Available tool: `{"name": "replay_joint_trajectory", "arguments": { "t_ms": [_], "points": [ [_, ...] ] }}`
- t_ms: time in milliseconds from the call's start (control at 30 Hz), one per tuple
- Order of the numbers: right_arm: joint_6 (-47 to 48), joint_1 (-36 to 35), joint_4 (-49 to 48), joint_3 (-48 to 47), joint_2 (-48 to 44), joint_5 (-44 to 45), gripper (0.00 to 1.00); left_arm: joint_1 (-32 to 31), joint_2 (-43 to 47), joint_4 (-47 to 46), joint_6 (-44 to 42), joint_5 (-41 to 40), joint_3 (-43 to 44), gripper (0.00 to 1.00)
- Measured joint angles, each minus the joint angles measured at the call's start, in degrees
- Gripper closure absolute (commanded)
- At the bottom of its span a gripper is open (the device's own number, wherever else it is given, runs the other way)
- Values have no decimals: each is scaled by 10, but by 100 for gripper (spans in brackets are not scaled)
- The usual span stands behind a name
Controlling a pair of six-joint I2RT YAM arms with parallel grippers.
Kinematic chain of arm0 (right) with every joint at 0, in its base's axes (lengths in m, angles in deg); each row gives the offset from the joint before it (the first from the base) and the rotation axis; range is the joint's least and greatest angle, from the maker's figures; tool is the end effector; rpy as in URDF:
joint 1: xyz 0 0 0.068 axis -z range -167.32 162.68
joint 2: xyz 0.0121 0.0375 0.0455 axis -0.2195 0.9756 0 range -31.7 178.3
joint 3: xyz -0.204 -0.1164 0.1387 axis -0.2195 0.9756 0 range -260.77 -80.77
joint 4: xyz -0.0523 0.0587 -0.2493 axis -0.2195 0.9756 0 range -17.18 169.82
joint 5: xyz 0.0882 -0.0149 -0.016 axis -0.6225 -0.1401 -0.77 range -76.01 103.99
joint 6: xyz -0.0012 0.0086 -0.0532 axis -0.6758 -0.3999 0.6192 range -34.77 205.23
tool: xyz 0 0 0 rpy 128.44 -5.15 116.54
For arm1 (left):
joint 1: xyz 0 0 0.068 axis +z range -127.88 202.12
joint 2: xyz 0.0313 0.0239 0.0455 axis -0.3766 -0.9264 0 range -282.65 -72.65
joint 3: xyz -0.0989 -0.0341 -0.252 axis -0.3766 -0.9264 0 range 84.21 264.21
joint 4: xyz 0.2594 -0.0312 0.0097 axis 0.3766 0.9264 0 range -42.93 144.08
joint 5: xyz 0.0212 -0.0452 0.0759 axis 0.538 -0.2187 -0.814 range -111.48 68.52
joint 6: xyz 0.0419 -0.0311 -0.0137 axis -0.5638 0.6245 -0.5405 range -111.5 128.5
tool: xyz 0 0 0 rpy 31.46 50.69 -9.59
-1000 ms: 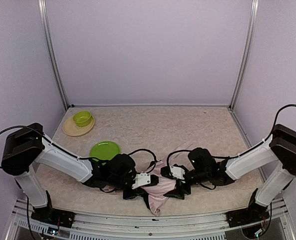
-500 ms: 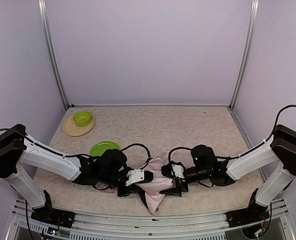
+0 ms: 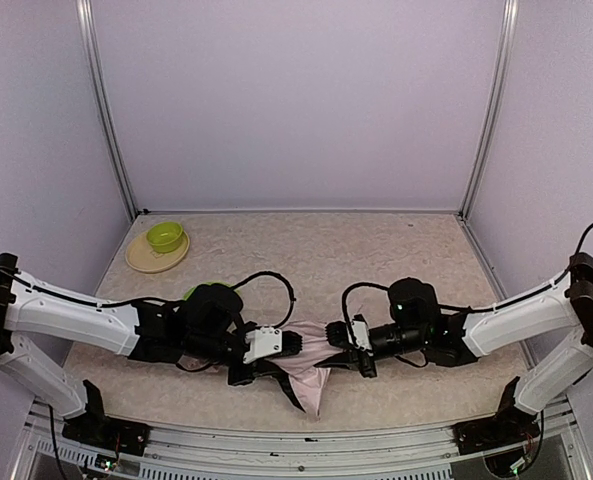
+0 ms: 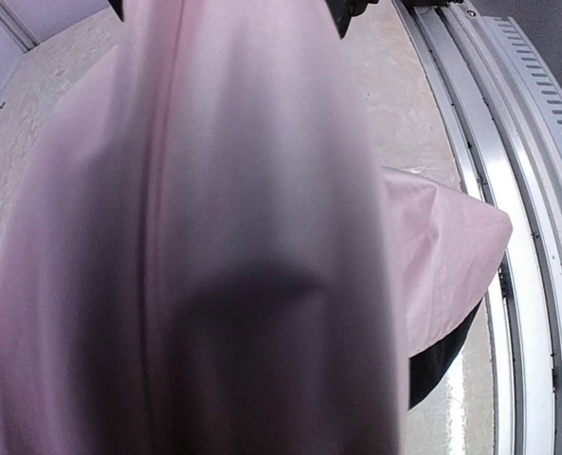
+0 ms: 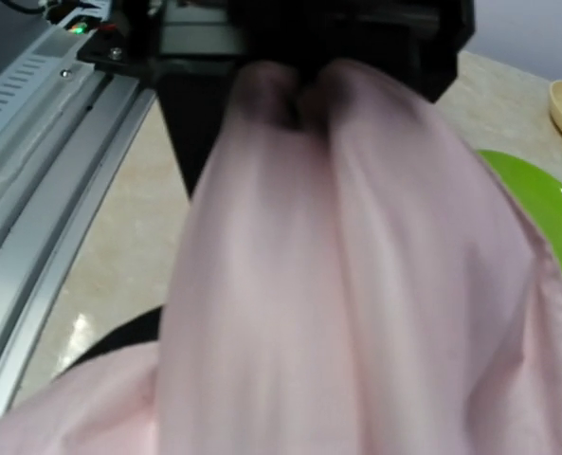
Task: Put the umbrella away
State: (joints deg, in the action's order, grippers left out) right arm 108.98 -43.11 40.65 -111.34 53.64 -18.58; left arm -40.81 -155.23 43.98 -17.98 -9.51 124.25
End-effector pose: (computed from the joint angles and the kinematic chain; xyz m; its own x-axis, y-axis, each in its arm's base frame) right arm 0.1443 0.2464 0.1712 0.1954 -0.3162 -0.9283 -0.9807 -0.0706 -0.1824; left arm 0.1259 -0.2625 0.1848 0.1620 0.6414 -0.7499 0.9739 0.0185 0.2262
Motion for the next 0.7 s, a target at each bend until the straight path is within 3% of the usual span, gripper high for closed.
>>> {"name": "replay_joint_trajectory", "arguments": {
  "t_ms": [133, 167, 400, 700],
  "points": [
    [0, 0, 30, -1, -34, 11, 100, -3, 5, 6, 9, -6, 14, 8],
    [0, 0, 37, -1, -43, 16, 100, -4, 7, 6, 12, -9, 18, 2],
    [23, 0, 88, 4, -101, 56, 100, -6, 36, 81, 40, -30, 94, 1],
    [103, 0, 153, -2, -125, 96, 100, -22, 79, 156, 43, 41, 220, 1]
  ]
}}
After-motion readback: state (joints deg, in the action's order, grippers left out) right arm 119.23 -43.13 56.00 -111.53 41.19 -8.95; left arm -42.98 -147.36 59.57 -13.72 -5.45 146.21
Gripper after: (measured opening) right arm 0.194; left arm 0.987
